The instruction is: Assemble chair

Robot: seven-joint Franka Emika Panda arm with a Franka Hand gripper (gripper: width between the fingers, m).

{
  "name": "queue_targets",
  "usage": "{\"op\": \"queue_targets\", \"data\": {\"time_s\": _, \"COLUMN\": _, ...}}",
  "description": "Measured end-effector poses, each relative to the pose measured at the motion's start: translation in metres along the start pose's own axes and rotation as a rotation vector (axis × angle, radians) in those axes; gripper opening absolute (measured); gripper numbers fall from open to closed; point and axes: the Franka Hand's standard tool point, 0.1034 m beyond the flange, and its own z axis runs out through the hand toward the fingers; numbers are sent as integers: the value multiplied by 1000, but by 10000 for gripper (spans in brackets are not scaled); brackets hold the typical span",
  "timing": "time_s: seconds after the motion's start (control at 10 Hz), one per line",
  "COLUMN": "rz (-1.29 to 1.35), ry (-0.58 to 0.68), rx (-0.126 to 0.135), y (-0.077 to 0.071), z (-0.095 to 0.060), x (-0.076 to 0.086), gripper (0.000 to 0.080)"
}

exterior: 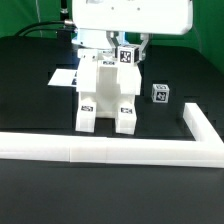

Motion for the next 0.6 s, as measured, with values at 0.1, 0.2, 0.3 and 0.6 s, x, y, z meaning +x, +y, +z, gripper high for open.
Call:
{"op": "queue_targets", "data": {"time_s": 0.1, "rz": 49, "ry": -1, "rx": 4, "y": 0, "z": 0, "x": 1, "gripper": 266}}
{"op": "queue_targets", "data": {"time_s": 0.2, "rz": 70, "ry": -1, "rx": 5, "y": 1, "z": 0, "x": 2, "gripper": 266}}
{"op": "queue_targets", "data": {"time_s": 0.3, "rz": 130, "ry": -3, "rx": 10, "y": 1, "z": -1, "x": 3, "gripper": 266}}
{"op": "queue_targets", "data": {"time_s": 0.6, "rz": 234, "ry": 0, "rx": 13, "y": 4, "z": -1, "x": 9, "gripper": 266}}
